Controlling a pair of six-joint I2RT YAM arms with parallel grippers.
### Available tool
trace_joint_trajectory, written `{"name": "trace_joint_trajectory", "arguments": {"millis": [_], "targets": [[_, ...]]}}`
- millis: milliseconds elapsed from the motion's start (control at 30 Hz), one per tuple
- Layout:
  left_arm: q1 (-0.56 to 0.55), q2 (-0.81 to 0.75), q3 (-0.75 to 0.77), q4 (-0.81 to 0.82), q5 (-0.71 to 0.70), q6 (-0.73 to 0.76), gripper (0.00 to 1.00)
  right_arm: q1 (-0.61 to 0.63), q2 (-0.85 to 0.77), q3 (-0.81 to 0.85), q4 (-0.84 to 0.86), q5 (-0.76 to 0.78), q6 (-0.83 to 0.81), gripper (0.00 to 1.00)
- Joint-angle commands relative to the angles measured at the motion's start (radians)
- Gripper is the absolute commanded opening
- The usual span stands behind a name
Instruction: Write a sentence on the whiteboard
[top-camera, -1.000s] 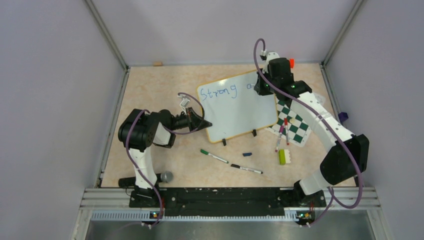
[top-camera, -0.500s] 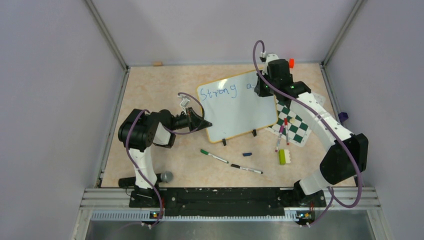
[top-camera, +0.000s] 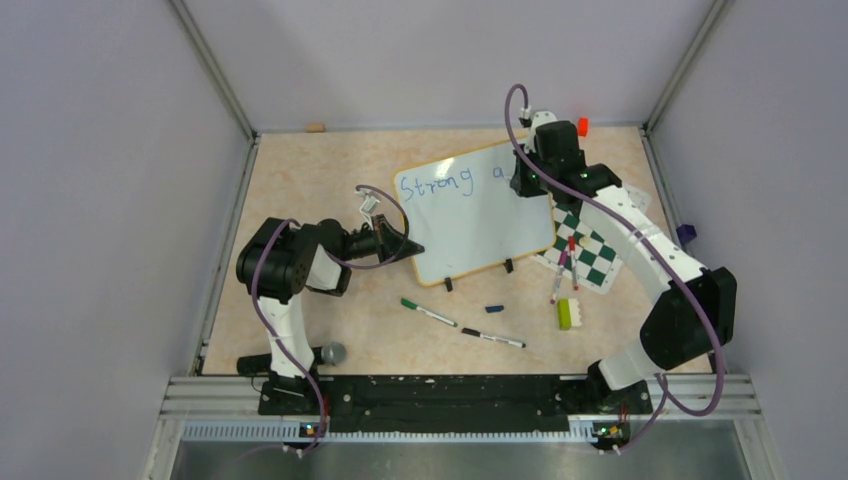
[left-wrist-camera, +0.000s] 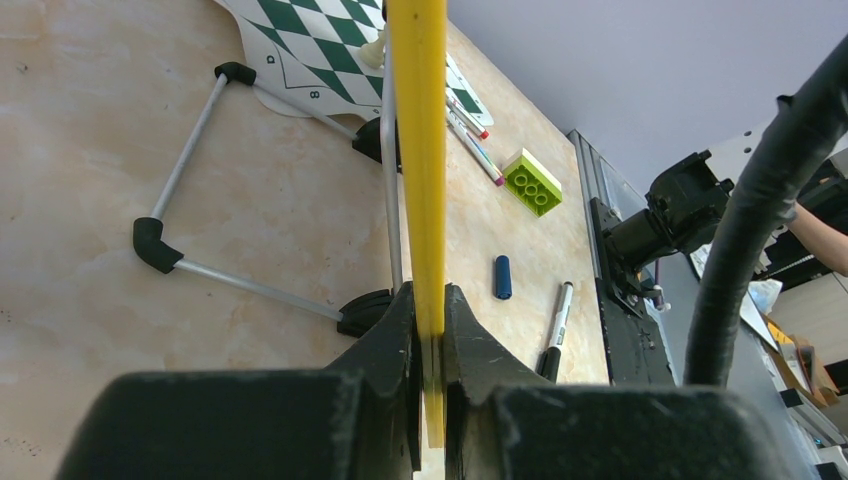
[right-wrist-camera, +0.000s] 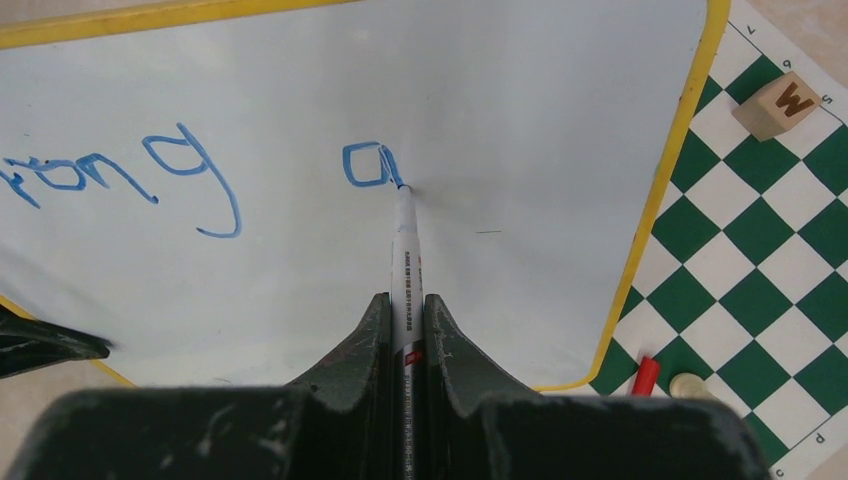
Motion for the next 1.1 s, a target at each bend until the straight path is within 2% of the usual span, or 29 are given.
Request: {"name": "trace_joint_trajectory", "arguments": {"millis": [0, 233, 533, 1067], "targets": [[-0.021, -0.004, 0.002, 0.094, 0.101, 0.063, 0.0, -0.01, -0.017, -0.003, -0.017, 0.035, -0.014, 0.0], [-0.021, -0.003, 0.0, 0.094, 0.101, 0.063, 0.0, -0.008, -0.028, 0.0, -0.016, 0.023, -0.006, 0.0], [-0.021, -0.002, 0.002, 0.093, 0.101, 0.063, 0.0, -0.01, -0.128, 0.029, 0.024, -0.006, 0.014, 0.0], [-0.021, -0.002, 0.002, 0.093, 0.102, 0.063, 0.0, -0.029, -0.031, 0.092, 0.035, 0.006, 0.012, 0.0]]}}
